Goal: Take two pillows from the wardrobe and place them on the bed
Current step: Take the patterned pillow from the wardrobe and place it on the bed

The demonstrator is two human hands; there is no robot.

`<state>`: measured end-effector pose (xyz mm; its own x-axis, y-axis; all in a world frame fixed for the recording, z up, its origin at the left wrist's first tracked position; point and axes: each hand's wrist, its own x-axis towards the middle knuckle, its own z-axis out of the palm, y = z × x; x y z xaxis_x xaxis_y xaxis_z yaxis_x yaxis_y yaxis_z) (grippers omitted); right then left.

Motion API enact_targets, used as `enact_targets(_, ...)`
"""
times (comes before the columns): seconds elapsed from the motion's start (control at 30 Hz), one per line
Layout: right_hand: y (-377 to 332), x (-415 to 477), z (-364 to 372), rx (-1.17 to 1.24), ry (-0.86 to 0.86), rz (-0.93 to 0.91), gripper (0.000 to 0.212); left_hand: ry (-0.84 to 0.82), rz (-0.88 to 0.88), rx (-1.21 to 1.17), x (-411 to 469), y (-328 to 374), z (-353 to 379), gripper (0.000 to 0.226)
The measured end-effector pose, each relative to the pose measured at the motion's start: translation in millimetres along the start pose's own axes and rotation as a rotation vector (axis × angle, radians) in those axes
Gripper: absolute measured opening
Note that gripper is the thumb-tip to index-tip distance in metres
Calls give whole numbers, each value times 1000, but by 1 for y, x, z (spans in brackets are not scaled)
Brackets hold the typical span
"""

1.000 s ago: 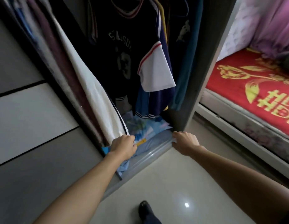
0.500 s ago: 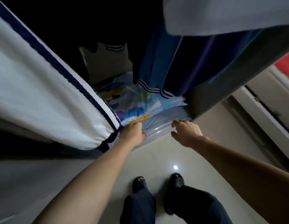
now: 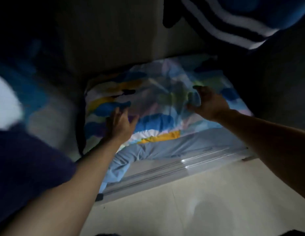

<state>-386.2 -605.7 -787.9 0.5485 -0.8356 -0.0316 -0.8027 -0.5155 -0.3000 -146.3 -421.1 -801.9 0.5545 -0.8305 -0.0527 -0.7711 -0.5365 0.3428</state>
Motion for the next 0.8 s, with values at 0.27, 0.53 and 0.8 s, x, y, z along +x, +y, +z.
enact_targets(0.27,44,91,63,-3,83,-74,104,203,98,272,93,-52,68,78)
enact_targets(0.53,51,112,83,-108,14,-138,89,247,105,336,101,-58,94,55)
enact_targets(0.8,44,110,87,-115,181,-206,27,343,258,227,102,-55,101,30)
